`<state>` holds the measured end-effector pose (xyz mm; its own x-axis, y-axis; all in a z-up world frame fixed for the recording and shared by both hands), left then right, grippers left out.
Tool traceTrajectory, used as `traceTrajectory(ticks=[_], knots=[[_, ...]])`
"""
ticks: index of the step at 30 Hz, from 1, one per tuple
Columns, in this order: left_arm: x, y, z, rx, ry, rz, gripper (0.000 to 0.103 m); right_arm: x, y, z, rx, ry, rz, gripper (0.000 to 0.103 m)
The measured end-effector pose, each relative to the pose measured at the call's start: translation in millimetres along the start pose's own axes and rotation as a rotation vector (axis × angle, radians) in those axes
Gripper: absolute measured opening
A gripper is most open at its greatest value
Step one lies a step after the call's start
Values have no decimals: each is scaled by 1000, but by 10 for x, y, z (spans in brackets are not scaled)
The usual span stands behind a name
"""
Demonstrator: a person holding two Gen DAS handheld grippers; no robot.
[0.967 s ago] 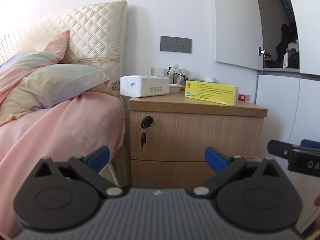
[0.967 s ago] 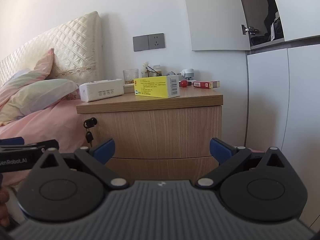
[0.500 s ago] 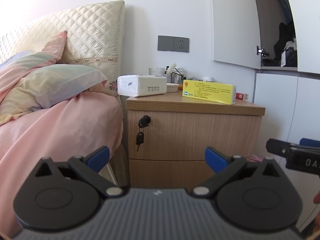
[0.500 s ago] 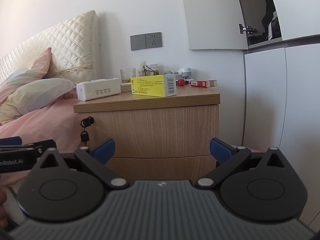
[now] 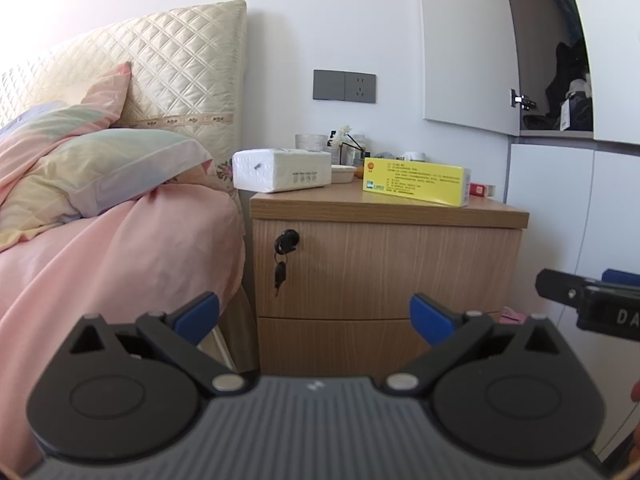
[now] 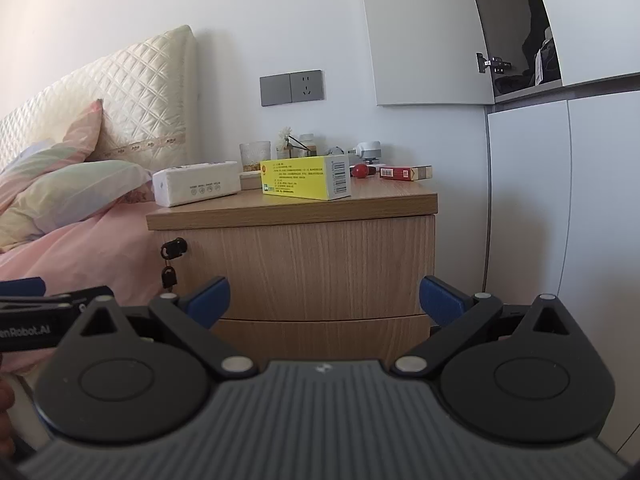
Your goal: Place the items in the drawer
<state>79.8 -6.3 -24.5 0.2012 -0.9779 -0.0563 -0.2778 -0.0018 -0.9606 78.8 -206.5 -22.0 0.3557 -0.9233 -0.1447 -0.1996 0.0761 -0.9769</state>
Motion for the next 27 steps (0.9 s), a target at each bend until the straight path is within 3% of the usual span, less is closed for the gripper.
traceTrajectory(ticks=[27], knots=[[48,7,-40,6,8,15,103,39,9,-29,-14,7,8,103]])
Point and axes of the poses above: each gripper's, at about its wrist camera, not at the fingertips, and z roughly the way its jaws point, x to its right, y to its underside, the point moved 8 cm from there along z, roughly the way its jaws point, and after that the axes turned 13 degrees about -y, right-handed, at the moved point
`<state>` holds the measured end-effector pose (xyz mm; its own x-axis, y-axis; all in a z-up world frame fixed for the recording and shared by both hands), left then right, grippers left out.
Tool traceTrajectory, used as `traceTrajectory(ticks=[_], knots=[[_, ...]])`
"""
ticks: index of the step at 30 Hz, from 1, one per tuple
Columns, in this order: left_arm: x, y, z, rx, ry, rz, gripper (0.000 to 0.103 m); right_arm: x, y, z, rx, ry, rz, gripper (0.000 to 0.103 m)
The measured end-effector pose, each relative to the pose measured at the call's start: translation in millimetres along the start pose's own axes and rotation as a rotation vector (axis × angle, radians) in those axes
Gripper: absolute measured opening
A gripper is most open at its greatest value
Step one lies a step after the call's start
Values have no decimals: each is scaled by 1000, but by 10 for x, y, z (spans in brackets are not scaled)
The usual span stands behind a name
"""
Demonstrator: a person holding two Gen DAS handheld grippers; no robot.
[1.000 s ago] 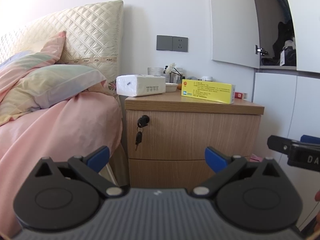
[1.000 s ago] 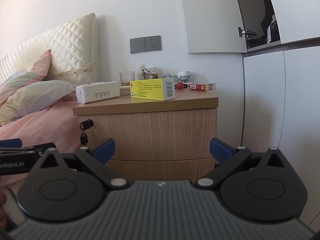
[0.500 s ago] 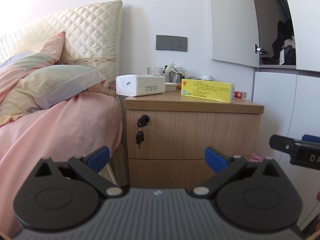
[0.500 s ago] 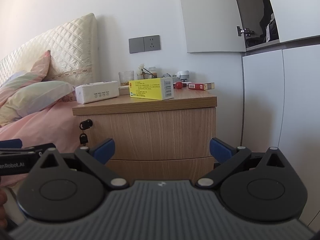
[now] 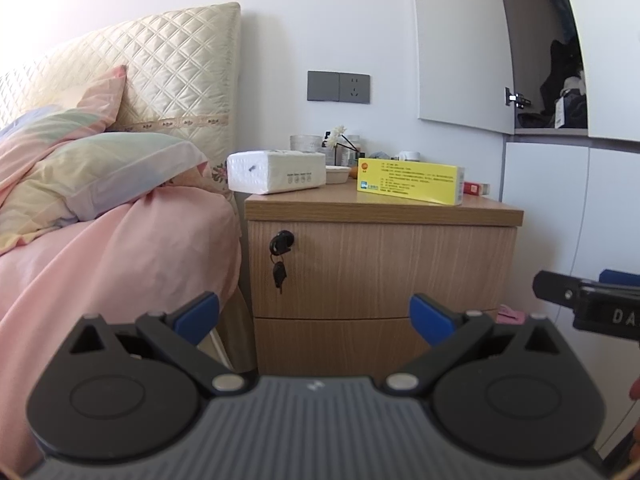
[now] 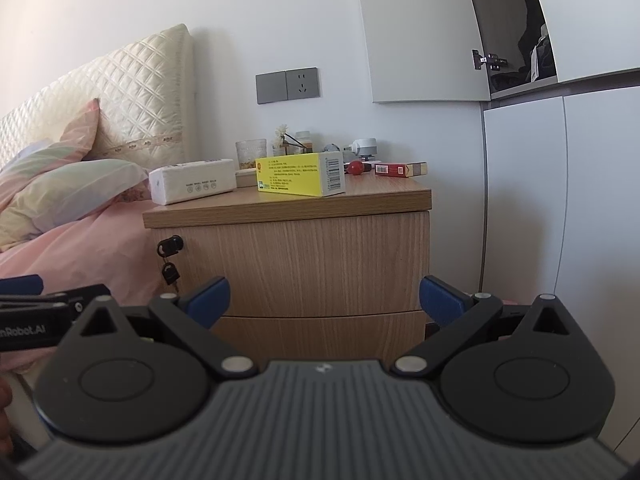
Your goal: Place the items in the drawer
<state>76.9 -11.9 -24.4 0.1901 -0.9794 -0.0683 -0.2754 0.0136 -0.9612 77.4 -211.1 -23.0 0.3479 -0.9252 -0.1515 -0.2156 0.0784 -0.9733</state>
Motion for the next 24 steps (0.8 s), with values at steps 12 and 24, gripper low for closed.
traceTrajectory(ticks=[12,24], knots=[[-7,-17,-12,3,5,-3,103,-25,25,36,-15,11,-12,103],[-5,-9,-12,1,6,2,103,1,23,21,-16,14,-6,103]])
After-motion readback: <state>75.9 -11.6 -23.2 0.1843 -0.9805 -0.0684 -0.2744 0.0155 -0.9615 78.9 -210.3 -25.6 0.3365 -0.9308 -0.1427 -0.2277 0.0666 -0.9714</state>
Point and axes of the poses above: each gripper's, at about its wrist camera, not at the fingertips, and z roughly the way its jaws point, x to its right, y to its underside, the point moved 8 cm from there along z, roughly the way its jaws point, and after that the axes turned 13 degrees about -y, right-handed, at the moved point
